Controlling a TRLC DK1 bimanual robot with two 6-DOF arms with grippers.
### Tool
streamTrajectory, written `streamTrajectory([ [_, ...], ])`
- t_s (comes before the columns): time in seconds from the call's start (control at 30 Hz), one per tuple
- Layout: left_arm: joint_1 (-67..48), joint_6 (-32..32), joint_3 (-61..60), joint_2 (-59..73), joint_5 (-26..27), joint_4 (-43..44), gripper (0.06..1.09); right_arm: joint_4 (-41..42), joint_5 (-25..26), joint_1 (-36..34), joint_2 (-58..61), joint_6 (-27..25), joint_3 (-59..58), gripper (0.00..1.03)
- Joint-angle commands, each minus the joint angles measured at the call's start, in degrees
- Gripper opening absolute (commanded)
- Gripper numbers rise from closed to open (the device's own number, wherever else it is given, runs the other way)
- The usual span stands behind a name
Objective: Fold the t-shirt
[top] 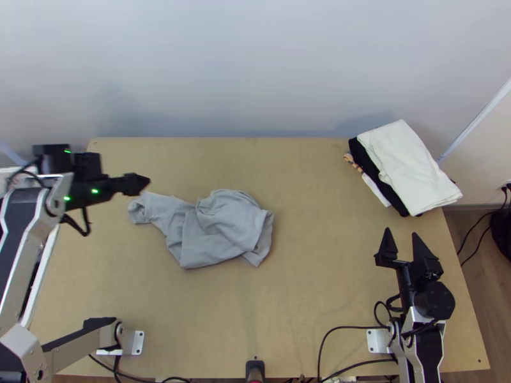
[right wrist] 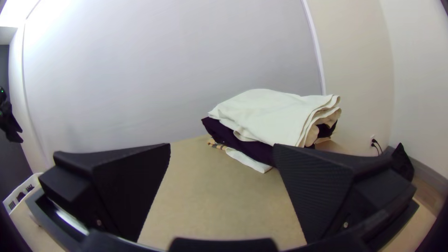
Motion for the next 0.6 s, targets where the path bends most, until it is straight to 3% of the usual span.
streamTrajectory([
  [0.0,4.4,1.4,7.0,1.3,-0.3,-4.7,1.02,-0.3,0.5,0.1,-0.1,0.8,-0.6,0.99],
  [0.17,12.5,1.6,16.9,7.1,-0.5,-18.7,1.02,-0.3,0.5,0.1,-0.1,0.8,-0.6,0.99],
  [0.3,19.4,4.6,17.8,10.3,-1.1,-23.8,1.02,-0.3,0.5,0.1,-0.1,0.8,-0.6,0.99],
  [0.57,28.6,7.3,19.2,15.0,-5.1,-26.0,1.02,-0.3,0.5,0.1,-0.1,0.8,-0.6,0.99],
])
